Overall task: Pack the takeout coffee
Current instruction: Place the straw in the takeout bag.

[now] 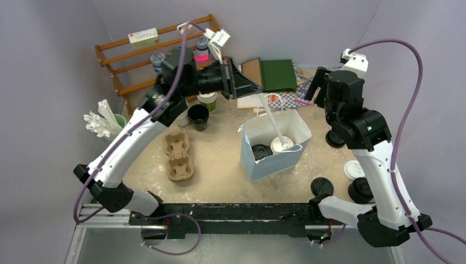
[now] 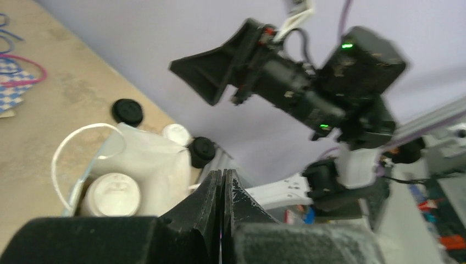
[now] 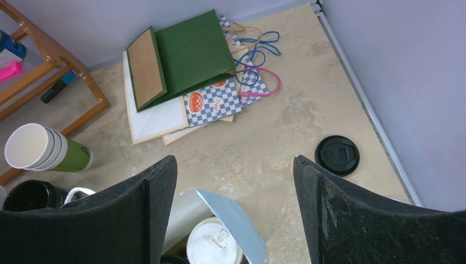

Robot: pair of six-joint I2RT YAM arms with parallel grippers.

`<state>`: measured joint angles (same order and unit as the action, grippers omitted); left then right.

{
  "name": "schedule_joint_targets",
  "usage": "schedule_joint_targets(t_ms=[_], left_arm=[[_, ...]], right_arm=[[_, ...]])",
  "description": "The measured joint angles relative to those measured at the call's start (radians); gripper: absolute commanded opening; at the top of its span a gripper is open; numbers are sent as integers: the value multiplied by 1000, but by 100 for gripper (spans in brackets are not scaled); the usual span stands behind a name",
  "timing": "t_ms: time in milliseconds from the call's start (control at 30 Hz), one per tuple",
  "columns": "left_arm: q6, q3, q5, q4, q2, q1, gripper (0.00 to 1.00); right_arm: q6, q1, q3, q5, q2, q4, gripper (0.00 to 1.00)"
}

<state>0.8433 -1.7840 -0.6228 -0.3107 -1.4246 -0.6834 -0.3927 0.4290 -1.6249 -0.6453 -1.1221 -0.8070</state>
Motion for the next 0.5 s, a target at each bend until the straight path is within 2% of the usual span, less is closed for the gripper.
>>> schedule_joint_targets(t_ms=[267,500], left_arm=[[-294,-24,308,-92,-136,-172,0],[-413,-24,385,-85,-145,-190,0]], right_arm=[[-10,0,10,0,13,29,79],[-11,0,31,-1,31,47,79]])
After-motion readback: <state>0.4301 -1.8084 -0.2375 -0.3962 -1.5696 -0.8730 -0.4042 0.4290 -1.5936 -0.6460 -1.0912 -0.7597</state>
